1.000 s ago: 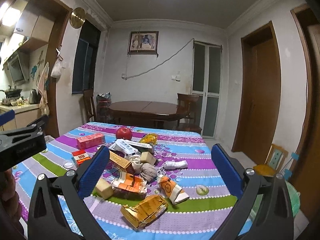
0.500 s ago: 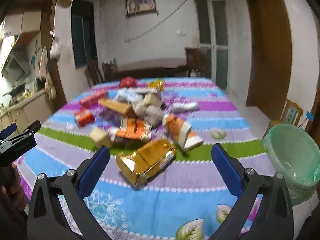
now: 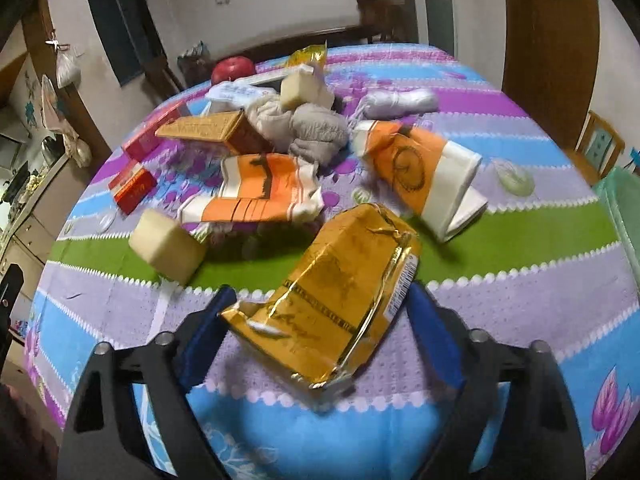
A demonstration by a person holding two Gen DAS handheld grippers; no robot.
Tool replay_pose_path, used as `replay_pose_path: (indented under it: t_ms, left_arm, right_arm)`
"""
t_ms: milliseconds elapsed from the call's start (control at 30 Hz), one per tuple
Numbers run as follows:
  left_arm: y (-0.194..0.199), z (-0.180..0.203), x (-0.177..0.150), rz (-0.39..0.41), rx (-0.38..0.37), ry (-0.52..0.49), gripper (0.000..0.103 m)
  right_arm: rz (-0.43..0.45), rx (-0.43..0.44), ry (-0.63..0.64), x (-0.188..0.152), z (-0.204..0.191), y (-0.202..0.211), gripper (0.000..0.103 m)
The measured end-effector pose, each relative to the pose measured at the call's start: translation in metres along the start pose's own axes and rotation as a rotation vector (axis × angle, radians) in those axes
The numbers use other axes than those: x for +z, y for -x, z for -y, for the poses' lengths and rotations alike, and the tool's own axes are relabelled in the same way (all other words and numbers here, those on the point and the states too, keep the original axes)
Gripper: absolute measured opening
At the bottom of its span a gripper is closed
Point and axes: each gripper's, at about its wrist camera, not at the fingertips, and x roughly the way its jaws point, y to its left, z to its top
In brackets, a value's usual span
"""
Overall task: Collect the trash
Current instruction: 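Lower the right gripper onto the gold snack wrapper and close it, then grasp the red-and-white cigarette box with the left gripper while the right gripper holds the wrapper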
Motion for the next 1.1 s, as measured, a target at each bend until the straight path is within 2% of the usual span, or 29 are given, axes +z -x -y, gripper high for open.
replay_pose_path:
  t_ms: [167, 200, 267, 333, 467, 600, 800, 867, 933, 1033, 1100]
  left_arm:
    - [-0.005, 0.003, 0.001, -0.022, -0.034, 0.000, 0.099]
    - [-0.003, 0.007, 0.001, -0.013, -0.044, -0.011, 0.099]
    - [0.000, 0.014, 0.003, 0.001, -0.071, -0.040, 0.099]
    - [0.002, 0.022, 0.004, 0.008, -0.097, -0.060, 0.099]
    - [-0.003, 0.033, 0.006, -0.050, -0.202, -0.067, 0.099]
    - [-0.003, 0.044, 0.003, -0.072, -0.246, -0.084, 0.099]
    - [0.006, 0.075, 0.021, -0.019, -0.353, -0.190, 0.099]
    - [-0.005, 0.069, 0.039, -0.033, -0.354, -0.175, 0.099]
    - [-0.030, 0.053, 0.064, -0.094, -0.319, -0.101, 0.099]
    - [-0.077, 0.041, 0.090, -0.156, -0.171, -0.018, 0.099]
    - [-0.115, 0.045, 0.096, -0.245, -0.135, 0.008, 0.099]
  right_arm:
    - [0.005, 0.080, -0.024, -0.004, 0.018, 0.010, 0.064]
    - [0.004, 0.096, -0.029, -0.006, 0.022, 0.013, 0.055]
    - [0.004, 0.147, -0.032, -0.014, 0.030, 0.024, 0.055]
    - [0.015, 0.149, -0.032, -0.019, 0.036, 0.034, 0.054]
    - [0.064, 0.199, -0.041, -0.025, 0.046, 0.055, 0.054]
    - [0.146, 0.210, -0.032, -0.031, 0.058, 0.082, 0.054]
    - [0.213, 0.209, -0.095, -0.035, 0.087, 0.107, 0.054]
    - [0.219, 0.206, -0.104, -0.036, 0.093, 0.110, 0.055]
    - [0.218, 0.208, -0.111, -0.038, 0.098, 0.108, 0.055]
    - [0.208, 0.230, -0.130, -0.041, 0.103, 0.103, 0.055]
    - [0.202, 0.250, -0.139, -0.042, 0.103, 0.100, 0.055]
